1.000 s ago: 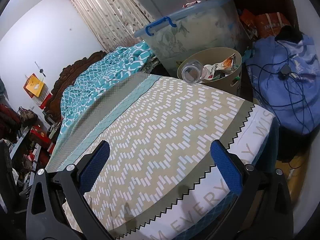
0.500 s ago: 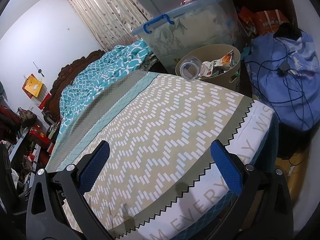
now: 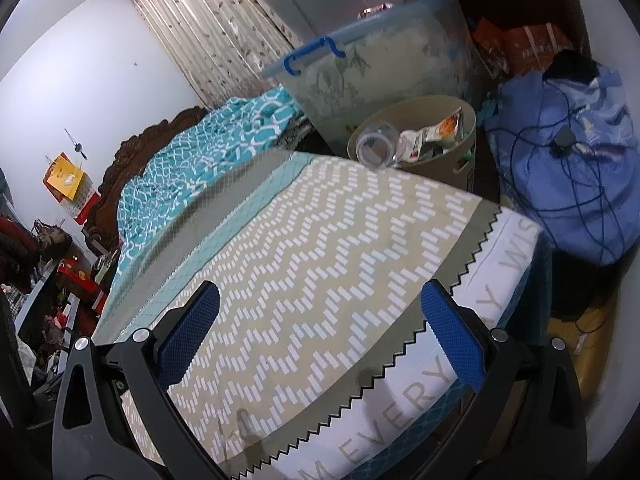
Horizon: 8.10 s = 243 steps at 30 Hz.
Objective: Collect trash
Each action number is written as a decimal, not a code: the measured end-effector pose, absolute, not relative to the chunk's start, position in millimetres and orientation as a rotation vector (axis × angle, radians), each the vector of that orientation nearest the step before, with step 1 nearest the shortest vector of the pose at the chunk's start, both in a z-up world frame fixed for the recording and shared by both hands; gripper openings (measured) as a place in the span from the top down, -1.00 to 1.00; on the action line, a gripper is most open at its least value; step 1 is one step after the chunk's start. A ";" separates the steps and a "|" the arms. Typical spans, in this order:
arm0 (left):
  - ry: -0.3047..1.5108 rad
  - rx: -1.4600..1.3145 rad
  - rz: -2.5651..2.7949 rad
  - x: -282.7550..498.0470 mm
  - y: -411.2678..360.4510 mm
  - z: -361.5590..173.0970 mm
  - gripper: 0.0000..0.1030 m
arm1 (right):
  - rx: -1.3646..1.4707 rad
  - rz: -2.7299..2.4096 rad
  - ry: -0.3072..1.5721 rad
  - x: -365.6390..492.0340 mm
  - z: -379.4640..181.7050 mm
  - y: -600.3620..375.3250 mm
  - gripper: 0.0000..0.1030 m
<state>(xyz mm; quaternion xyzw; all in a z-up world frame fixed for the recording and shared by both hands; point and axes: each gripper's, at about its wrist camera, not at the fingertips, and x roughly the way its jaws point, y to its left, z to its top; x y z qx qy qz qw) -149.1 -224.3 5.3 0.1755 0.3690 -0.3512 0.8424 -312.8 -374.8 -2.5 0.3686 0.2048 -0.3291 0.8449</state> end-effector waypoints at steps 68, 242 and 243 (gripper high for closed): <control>0.634 0.347 -0.714 -157.1 -201.8 30.9 -0.84 | 0.749 -0.781 0.431 -315.8 14.8 -362.3 -0.94; 0.609 0.442 -0.729 -170.0 -204.6 16.4 -0.84 | 0.739 -0.789 0.420 -316.2 4.7 -352.6 -0.94; 0.608 0.442 -0.730 -170.6 -205.6 16.7 -0.84 | 0.740 -0.789 0.421 -315.9 5.2 -353.3 -0.94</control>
